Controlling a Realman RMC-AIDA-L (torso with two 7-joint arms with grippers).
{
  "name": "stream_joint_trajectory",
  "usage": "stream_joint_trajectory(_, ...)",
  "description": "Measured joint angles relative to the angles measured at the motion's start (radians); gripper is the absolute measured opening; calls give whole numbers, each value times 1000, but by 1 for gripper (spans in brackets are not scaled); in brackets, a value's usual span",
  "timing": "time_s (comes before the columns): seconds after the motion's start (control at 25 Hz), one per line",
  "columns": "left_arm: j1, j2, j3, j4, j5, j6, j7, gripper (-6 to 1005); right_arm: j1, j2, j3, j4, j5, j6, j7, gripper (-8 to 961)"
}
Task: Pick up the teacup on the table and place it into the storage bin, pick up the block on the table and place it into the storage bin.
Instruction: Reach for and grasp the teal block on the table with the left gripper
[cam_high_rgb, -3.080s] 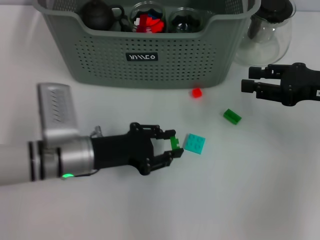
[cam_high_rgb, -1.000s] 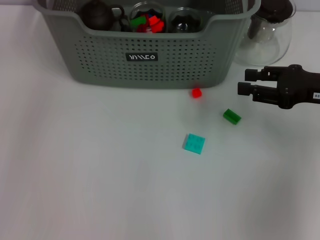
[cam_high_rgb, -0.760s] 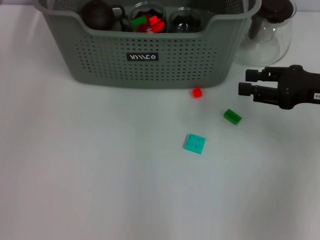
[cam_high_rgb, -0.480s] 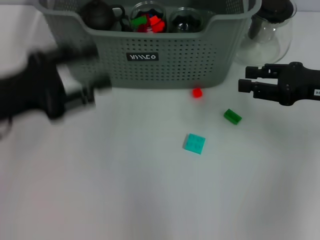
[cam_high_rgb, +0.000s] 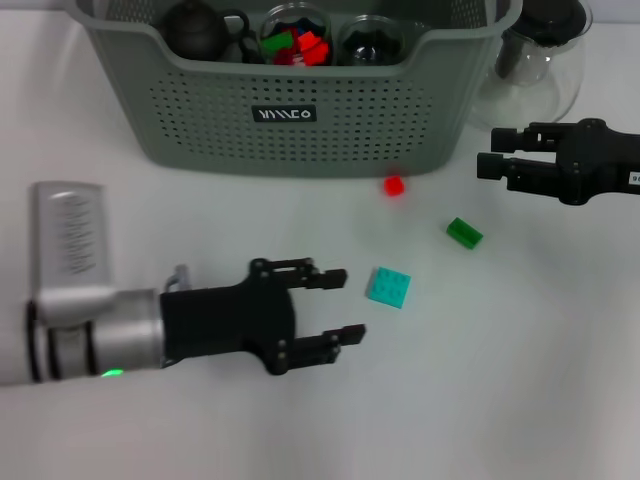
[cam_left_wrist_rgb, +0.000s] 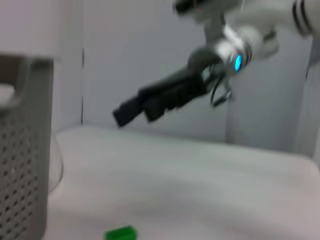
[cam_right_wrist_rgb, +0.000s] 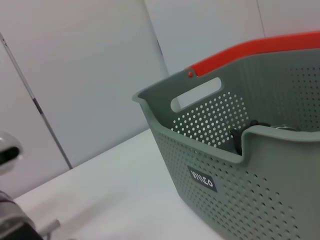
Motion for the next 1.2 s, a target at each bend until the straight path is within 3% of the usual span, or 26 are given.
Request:
stream_joint_trajectory(0.28,-117,-1,26,-34,12,-127,10,616,-10,0,-1,1,-2,0,-2,513)
stream_joint_trajectory(0.56,-204,-4,117,-88,15,-284,-12,619,-11,0,-1,1,-2,0,0,511)
stream_joint_trajectory(1.2,-306,-5,117,-184,13,-401,-121,620,-5,4,-1,3,-10,4,0,506)
